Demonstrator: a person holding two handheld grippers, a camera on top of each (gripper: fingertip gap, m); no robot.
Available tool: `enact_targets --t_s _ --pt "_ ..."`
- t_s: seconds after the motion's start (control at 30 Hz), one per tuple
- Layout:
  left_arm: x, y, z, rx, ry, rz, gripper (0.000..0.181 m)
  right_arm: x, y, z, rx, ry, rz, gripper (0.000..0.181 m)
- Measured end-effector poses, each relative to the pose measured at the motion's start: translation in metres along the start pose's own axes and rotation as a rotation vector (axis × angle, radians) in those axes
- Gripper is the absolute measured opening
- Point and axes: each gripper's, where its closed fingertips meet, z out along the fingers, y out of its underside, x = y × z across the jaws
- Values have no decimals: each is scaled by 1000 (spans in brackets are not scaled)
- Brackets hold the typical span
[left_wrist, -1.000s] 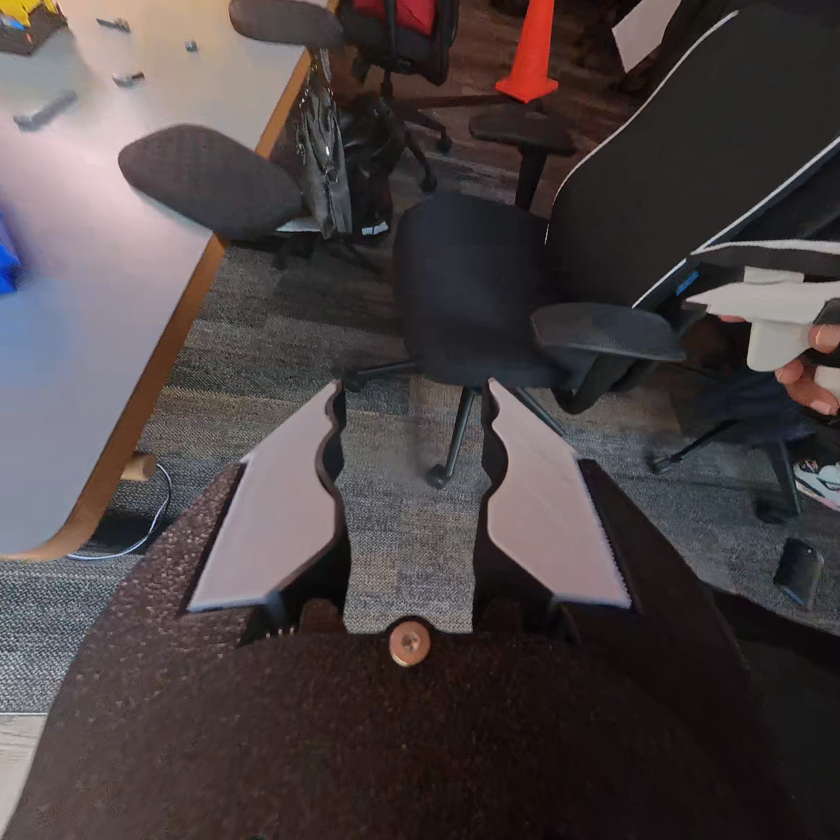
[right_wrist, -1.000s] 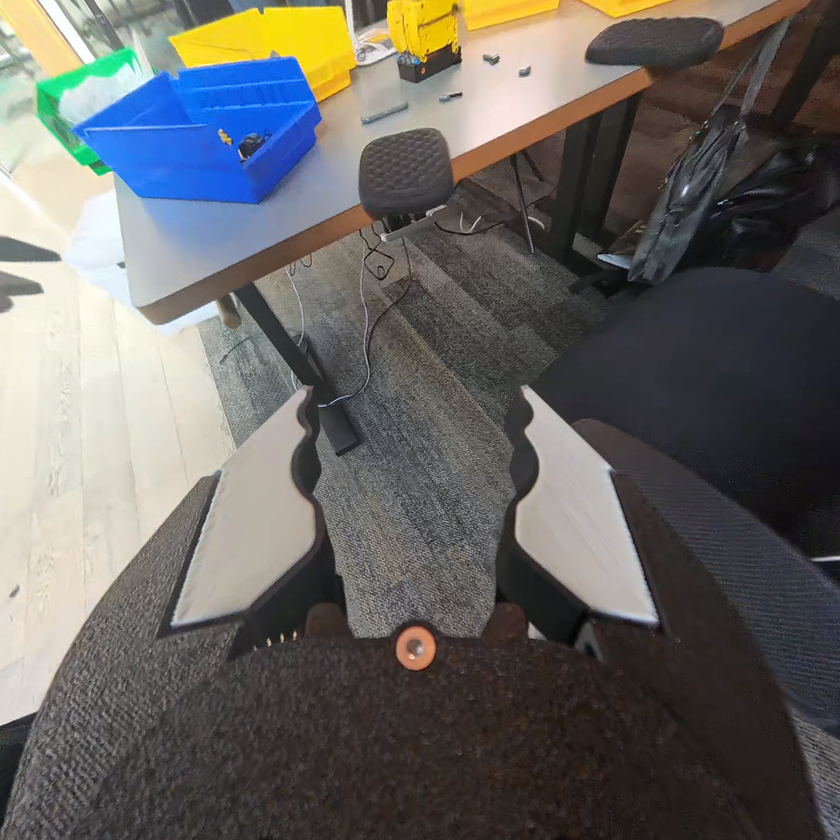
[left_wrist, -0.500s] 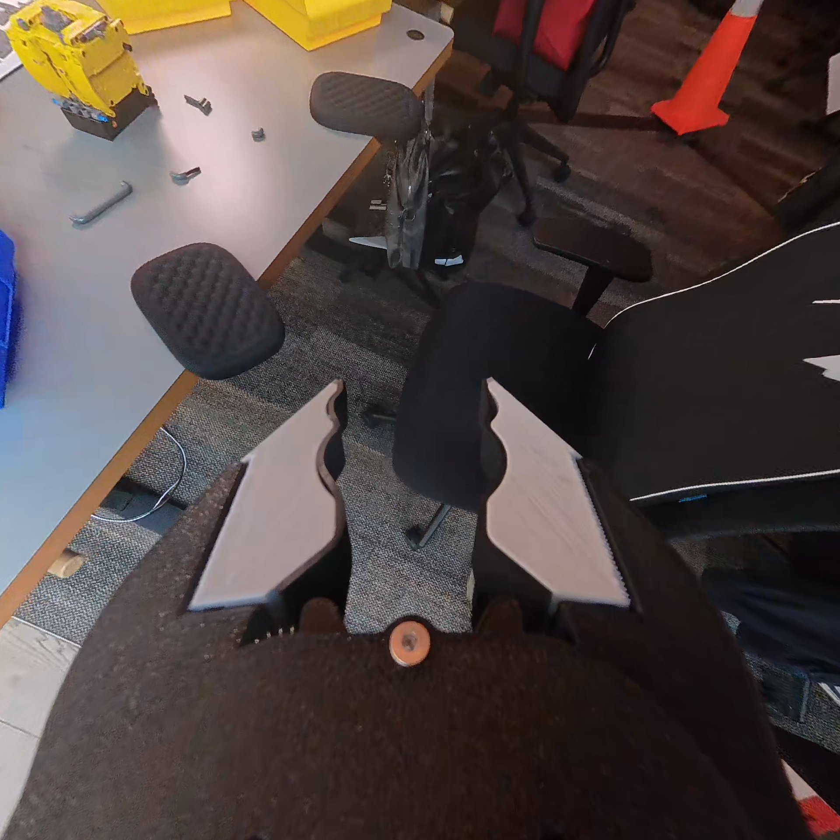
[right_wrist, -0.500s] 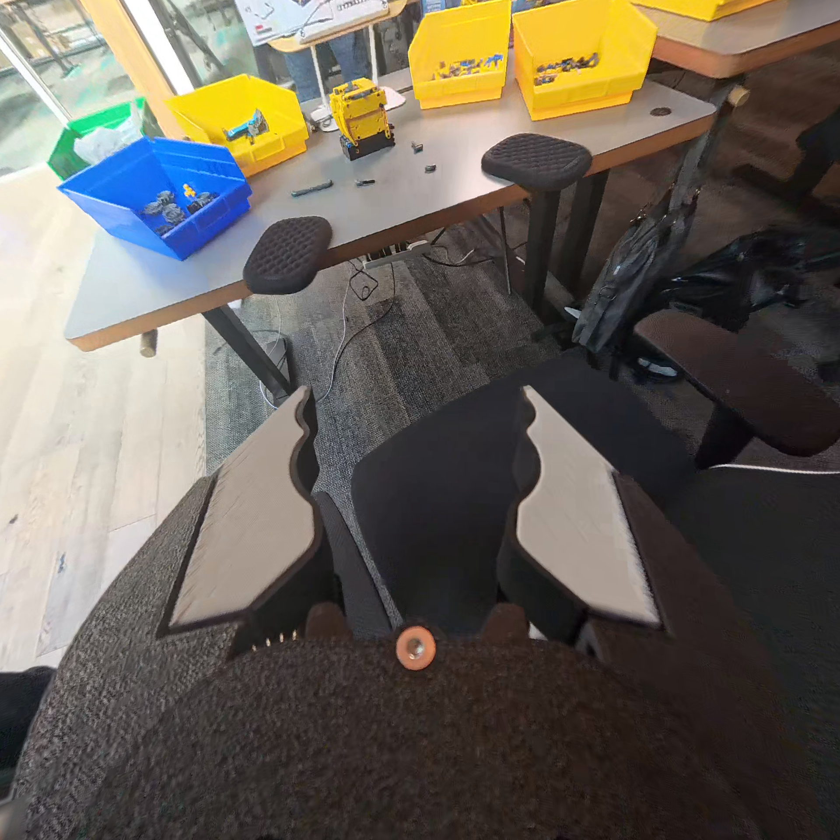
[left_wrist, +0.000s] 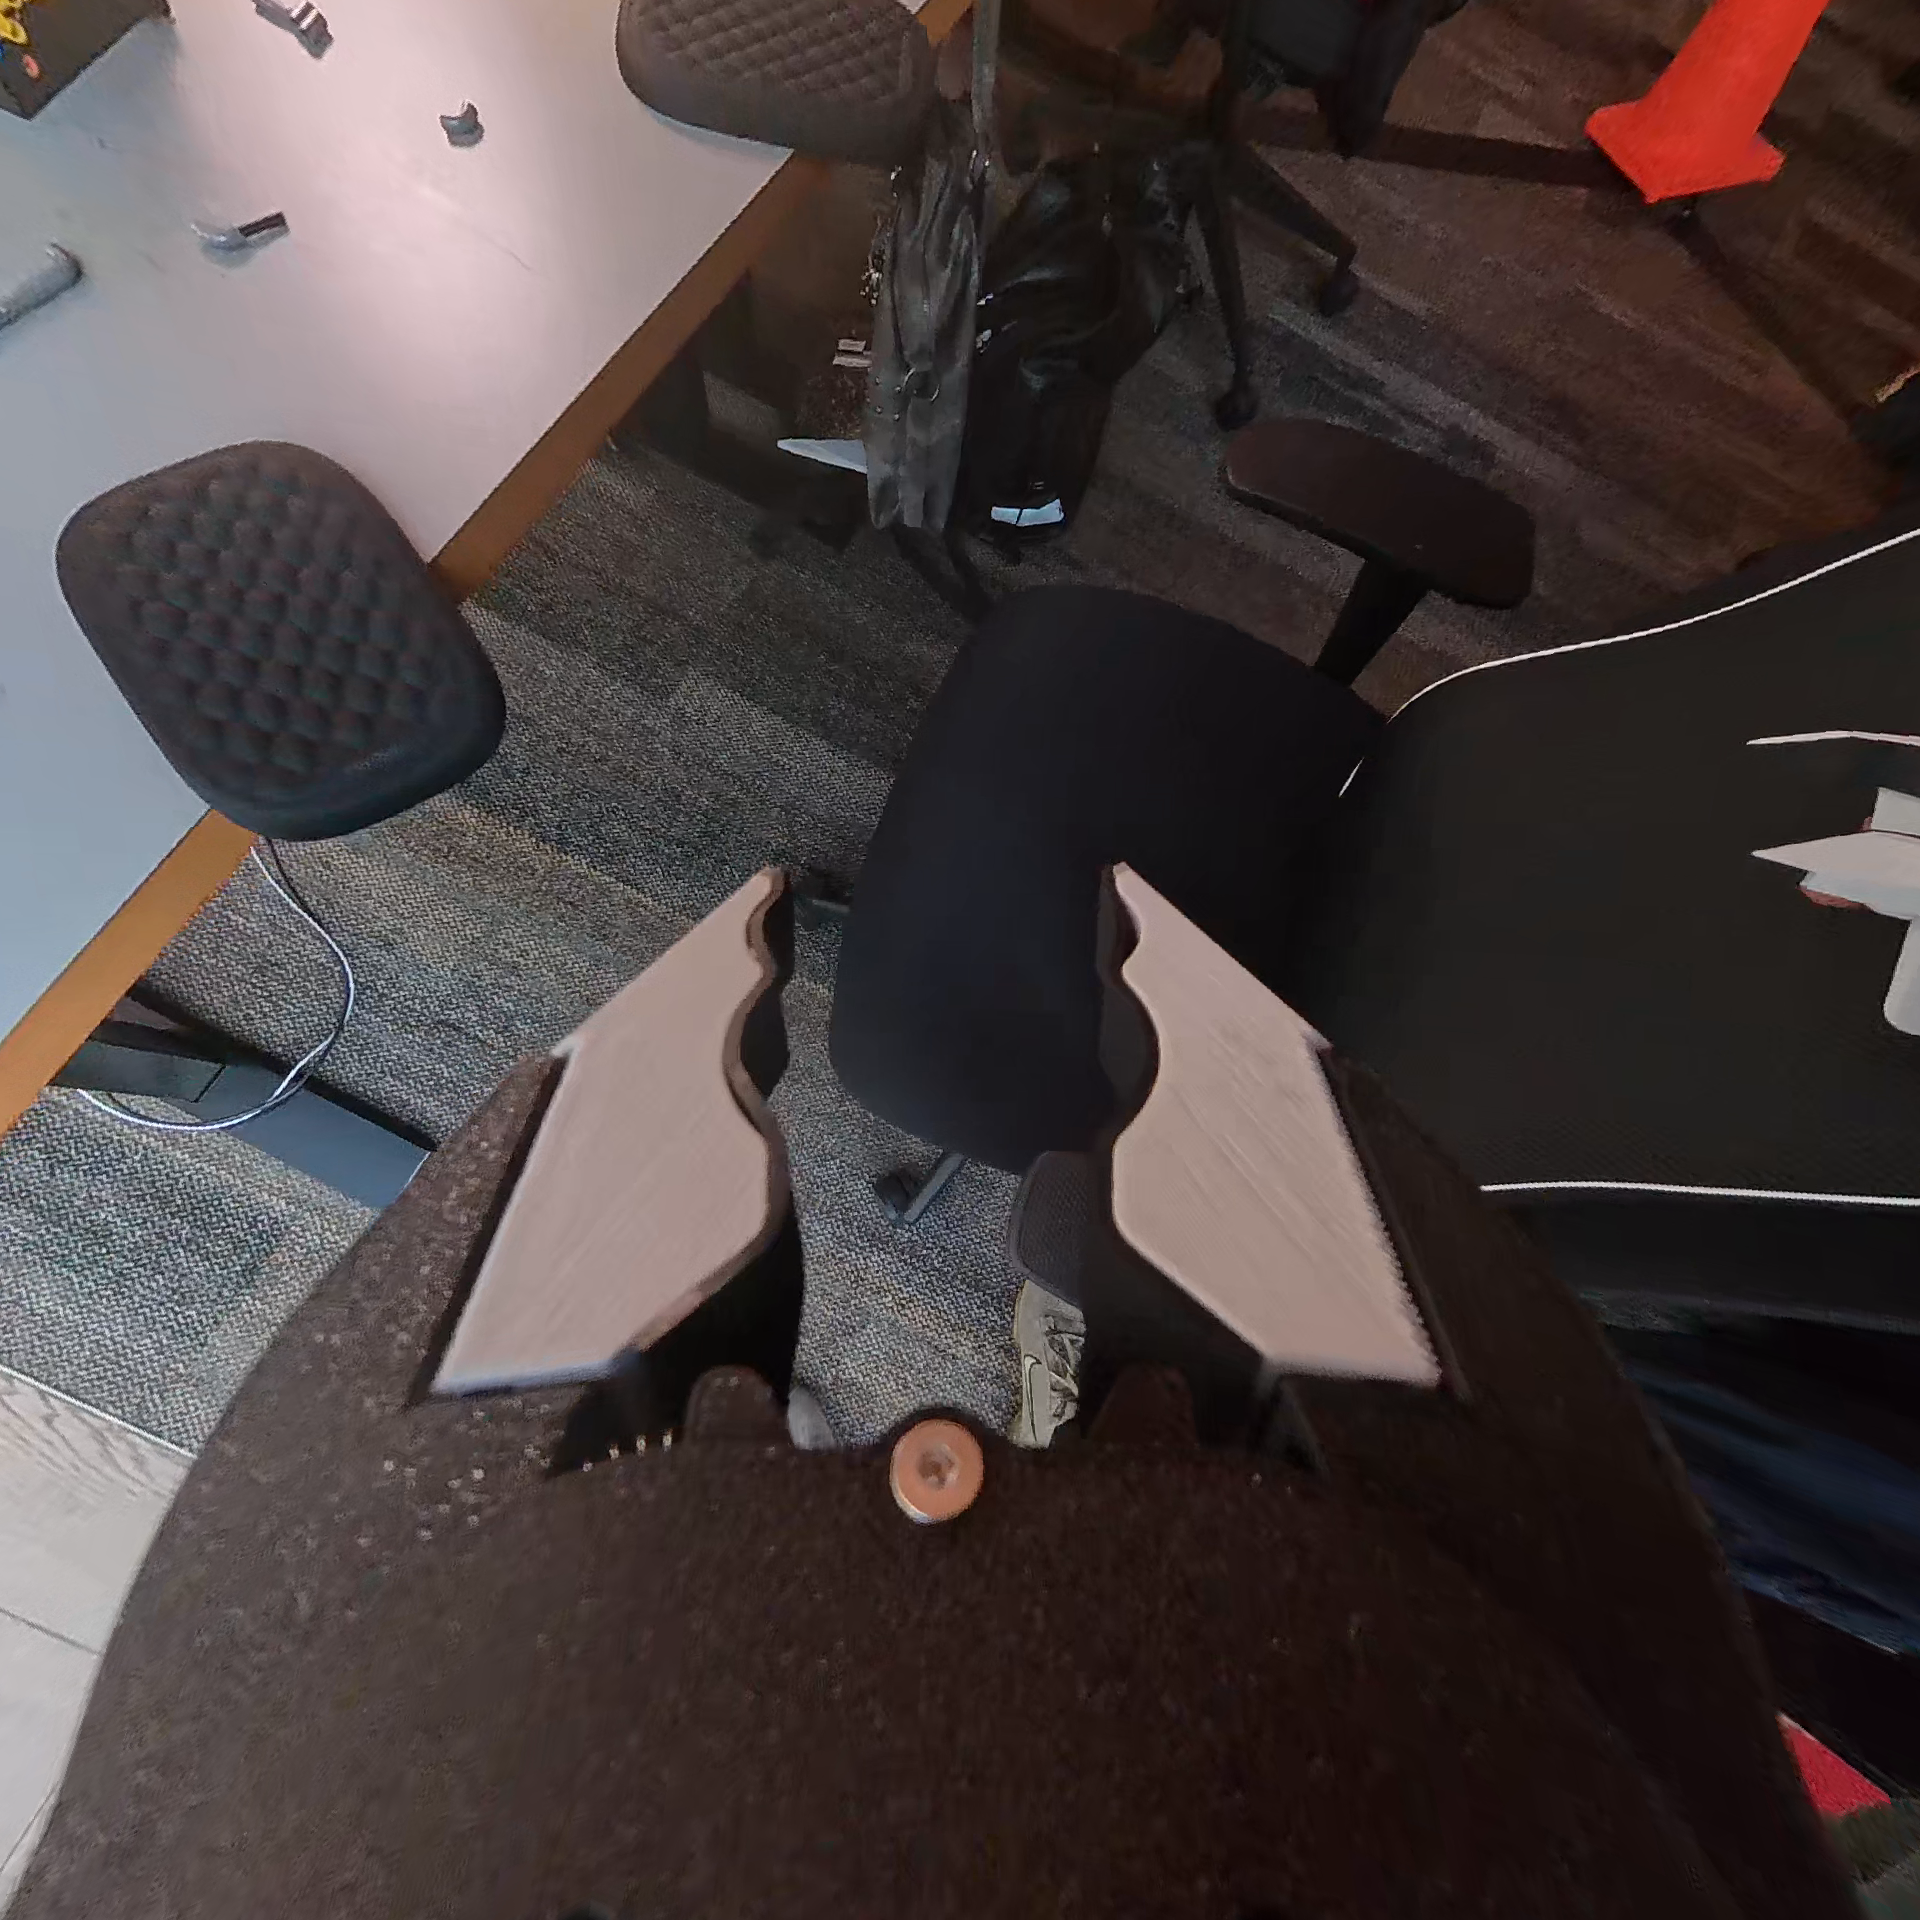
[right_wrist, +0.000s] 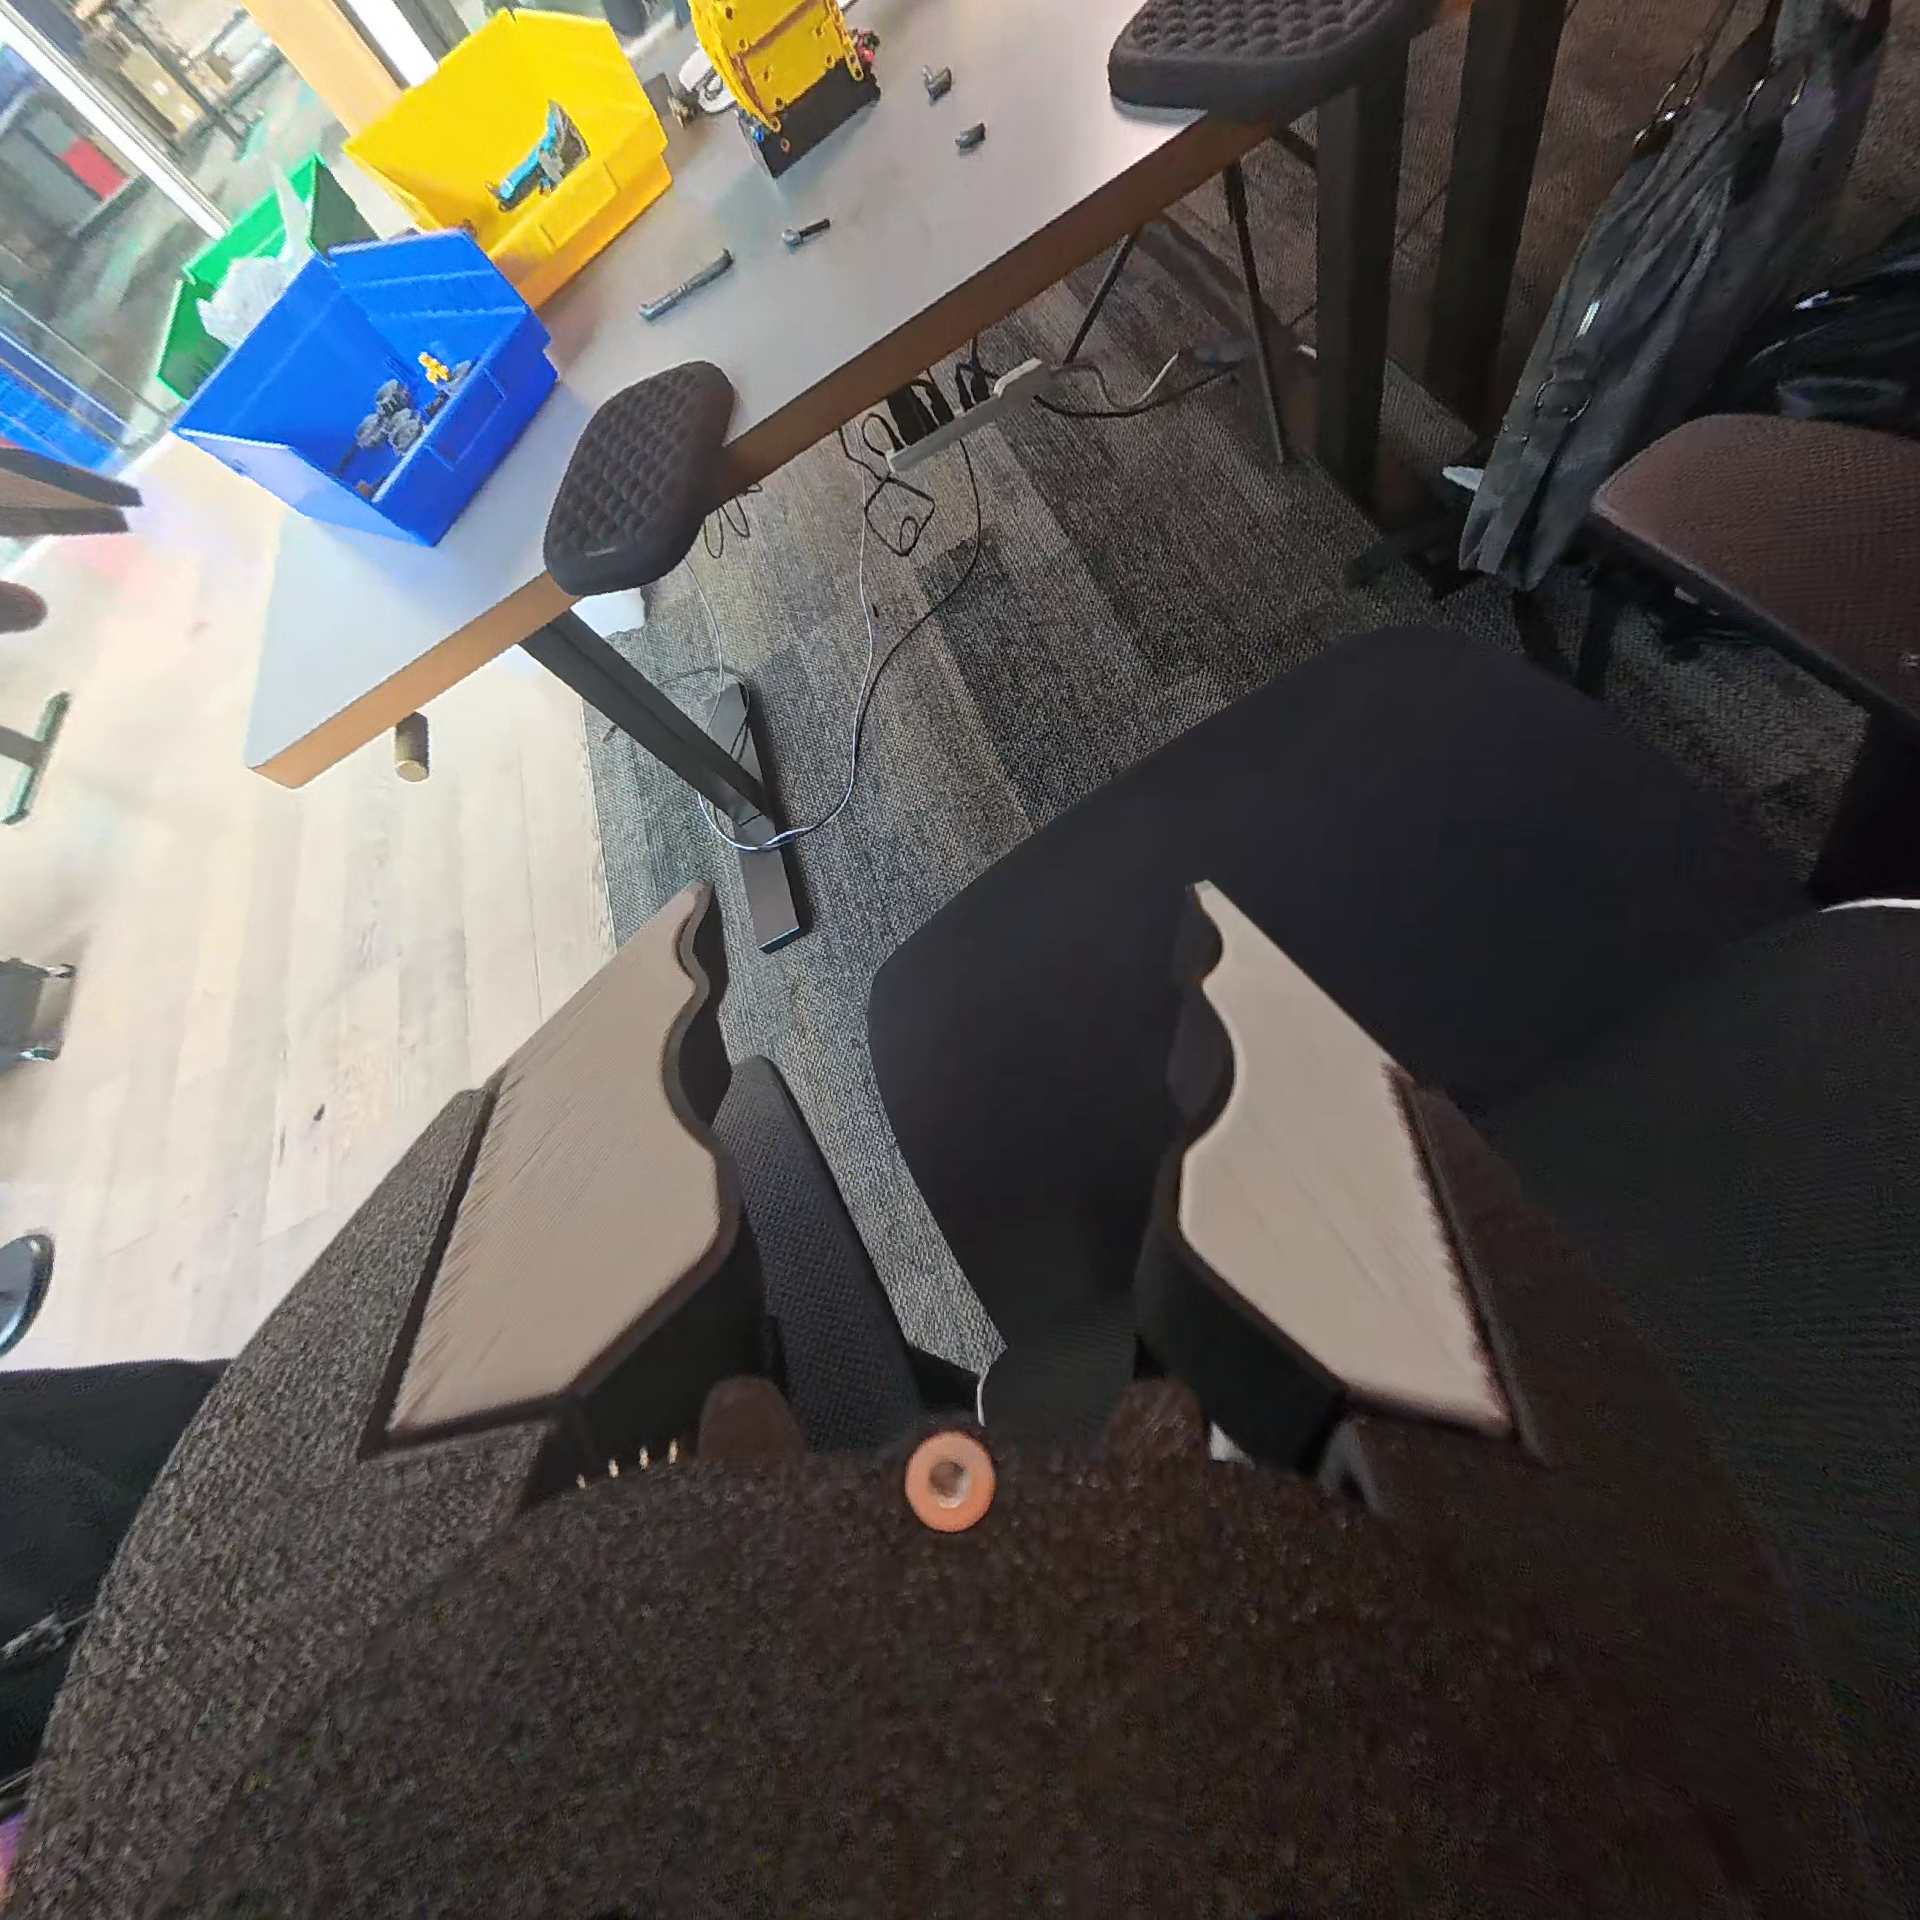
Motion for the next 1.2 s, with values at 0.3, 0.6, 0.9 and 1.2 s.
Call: enact_targets --t_s 0.3,0.6,0.9,1.2 --pt "-29 31 57 -22 23 -39 59 -14 2 93 -107 26 -76 88" --pt "-69 84 219 -135 242 -139 58 31 28 178 -335 83 -92 88" --pt "-122 132 268 -228 237 -224 56 13 45 283 -507 -52 -82 88" --pt "-130 99 259 -164 255 -242 56 48 -11 287 -508 32 -153 88"
